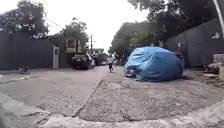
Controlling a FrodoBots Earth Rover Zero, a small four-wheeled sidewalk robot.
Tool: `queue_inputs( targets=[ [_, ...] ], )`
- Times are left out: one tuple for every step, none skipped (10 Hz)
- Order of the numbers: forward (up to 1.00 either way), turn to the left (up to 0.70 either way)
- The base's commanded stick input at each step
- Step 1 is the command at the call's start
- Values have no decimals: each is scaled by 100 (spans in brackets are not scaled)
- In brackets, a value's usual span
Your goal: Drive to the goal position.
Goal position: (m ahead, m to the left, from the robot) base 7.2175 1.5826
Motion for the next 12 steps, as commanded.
queue_inputs(
  targets=[
    [70, 0],
    [70, 0],
    [70, 0],
    [4, 0],
    [0, 0],
    [0, 0],
    [0, 0],
    [0, 0],
    [0, 0],
    [0, 0],
    [0, 0],
    [0, 0]
  ],
)
